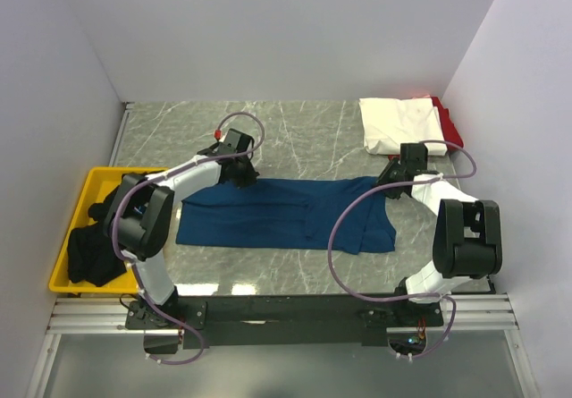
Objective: Fold and stack the t-shirts
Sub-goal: Fold the tshirt
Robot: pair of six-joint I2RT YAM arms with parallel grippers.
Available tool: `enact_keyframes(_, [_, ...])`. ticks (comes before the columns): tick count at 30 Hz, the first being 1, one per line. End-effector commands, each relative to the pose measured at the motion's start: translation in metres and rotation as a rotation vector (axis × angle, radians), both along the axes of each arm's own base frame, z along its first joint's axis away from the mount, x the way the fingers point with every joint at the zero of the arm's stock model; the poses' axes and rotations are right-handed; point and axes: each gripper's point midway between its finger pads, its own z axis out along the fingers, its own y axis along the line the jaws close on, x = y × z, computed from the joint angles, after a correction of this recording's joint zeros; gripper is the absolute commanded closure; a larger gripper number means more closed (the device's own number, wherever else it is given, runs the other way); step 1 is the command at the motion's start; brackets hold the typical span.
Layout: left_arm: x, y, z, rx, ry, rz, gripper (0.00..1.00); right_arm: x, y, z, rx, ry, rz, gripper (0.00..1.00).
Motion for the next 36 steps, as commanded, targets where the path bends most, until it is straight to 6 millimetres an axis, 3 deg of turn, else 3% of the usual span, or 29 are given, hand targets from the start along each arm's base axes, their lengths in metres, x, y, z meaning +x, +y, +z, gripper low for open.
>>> enact_keyframes(1, [0.018,-0.006,0.018,-0.041,-0.052,0.015,0.91,0.005,0.002,-0.006,0.006,-0.015,0.013,0.62])
enact_keyframes(19, [0.018,-0.007,-0.005,-0.031,-0.007,0.019,0.92,-0.007,0.014,-0.027,0.035,0.032,0.047,0.63])
enact_keyframes(28, [0.017,-0.003,-0.010,-0.023,0.003,0.034,0.92,-0.008,0.014,-0.009,0.030,0.004,0.051,0.98])
enact_keyframes(36, [0.015,0.001,-0.013,-0.019,0.011,0.051,0.92,-0.024,0.010,0.010,0.001,-0.020,0.048,1.00])
